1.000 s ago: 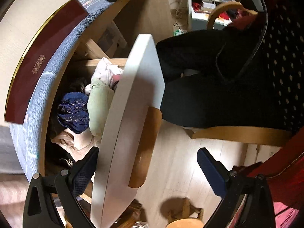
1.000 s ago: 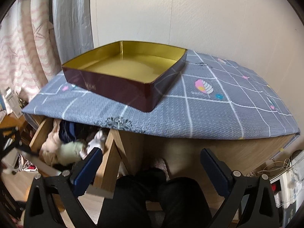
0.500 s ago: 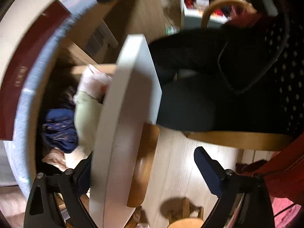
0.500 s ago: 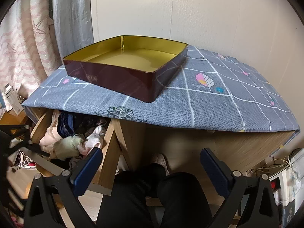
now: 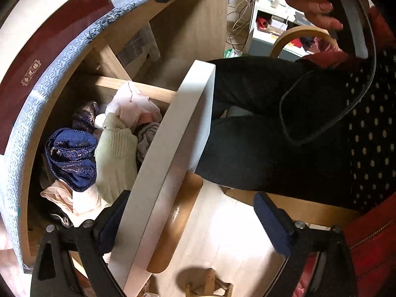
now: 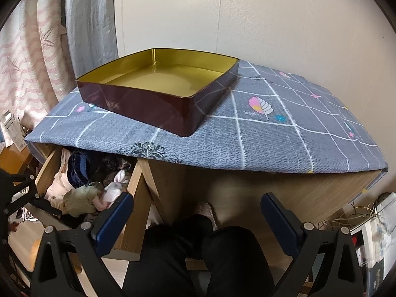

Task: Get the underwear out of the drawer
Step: 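Move both tools toward the open drawer of clothes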

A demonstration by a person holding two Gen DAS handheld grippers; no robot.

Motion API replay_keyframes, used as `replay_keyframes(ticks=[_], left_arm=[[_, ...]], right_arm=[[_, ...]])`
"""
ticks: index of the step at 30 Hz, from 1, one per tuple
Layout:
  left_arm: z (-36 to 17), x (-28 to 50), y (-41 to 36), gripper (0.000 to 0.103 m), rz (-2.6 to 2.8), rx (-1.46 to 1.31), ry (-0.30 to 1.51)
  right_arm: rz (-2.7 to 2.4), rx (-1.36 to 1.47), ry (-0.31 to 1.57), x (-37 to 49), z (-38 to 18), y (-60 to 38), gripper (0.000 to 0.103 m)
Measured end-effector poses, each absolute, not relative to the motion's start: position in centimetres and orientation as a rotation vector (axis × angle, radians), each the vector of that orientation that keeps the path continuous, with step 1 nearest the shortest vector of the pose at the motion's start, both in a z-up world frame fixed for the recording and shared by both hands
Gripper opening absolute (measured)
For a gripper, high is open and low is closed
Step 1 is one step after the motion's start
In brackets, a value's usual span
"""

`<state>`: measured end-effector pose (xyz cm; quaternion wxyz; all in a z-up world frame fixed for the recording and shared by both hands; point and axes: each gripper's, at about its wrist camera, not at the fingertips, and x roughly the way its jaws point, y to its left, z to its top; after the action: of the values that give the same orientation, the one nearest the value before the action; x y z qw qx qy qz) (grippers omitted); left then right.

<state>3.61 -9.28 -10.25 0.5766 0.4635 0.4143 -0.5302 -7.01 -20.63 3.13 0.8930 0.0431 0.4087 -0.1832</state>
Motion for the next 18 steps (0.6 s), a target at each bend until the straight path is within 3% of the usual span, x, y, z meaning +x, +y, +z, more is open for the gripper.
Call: replay_keyframes(ticks=[18], left_arm=[[-9.4, 1.7, -9.0, 0.097, -1.177, 1.032, 0.957]], right_arm=[[-0.321, 0.088, 0.874, -5.8, 1.5, -20.1, 0.103]])
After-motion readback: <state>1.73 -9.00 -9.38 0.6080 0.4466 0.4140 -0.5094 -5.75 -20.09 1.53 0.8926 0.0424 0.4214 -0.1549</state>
